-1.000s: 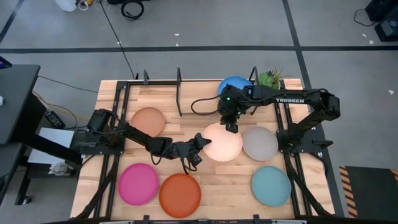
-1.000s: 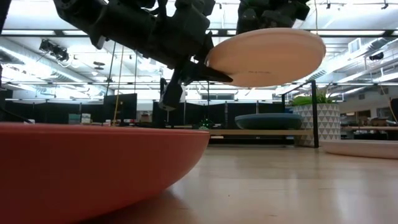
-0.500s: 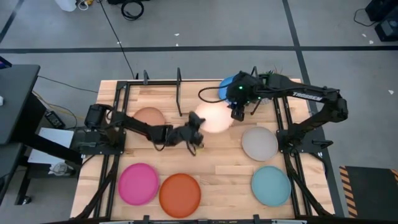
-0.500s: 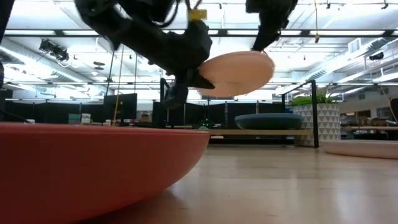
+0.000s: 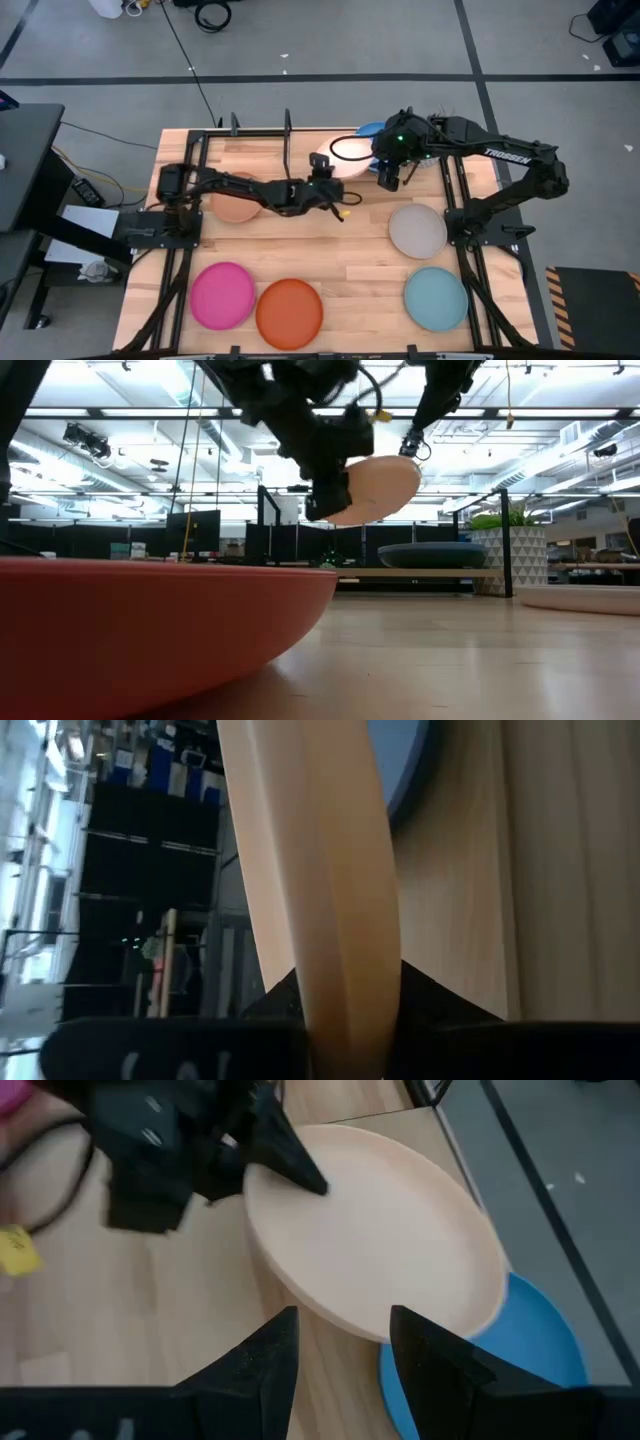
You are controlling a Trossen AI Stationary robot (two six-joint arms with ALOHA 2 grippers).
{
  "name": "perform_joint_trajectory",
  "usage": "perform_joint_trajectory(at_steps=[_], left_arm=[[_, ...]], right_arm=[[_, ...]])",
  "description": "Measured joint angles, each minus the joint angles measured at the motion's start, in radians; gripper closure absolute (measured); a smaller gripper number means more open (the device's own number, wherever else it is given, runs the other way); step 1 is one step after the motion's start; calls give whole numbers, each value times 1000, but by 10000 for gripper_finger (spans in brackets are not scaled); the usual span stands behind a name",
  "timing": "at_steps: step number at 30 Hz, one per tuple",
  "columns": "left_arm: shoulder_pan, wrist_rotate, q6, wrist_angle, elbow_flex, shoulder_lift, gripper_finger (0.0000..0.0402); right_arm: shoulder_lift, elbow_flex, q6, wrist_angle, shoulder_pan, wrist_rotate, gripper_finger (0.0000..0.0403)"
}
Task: Place and stack plates onto a shelf
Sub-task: Put the light orange plate on the shelf
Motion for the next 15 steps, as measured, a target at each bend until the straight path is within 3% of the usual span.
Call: perform_joint_trajectory(at_steps=[3, 8, 15], left_arm=[[11, -75, -8, -7, 1, 53, 341], [30, -287, -30, -14, 0, 107, 341], [39, -263, -152, -124, 0, 110, 337]], right_arm=[[-1, 0, 8, -10, 16, -1, 238], [-10, 0, 9, -39, 35, 35, 238], [-12, 0, 17, -38, 40, 40, 238]])
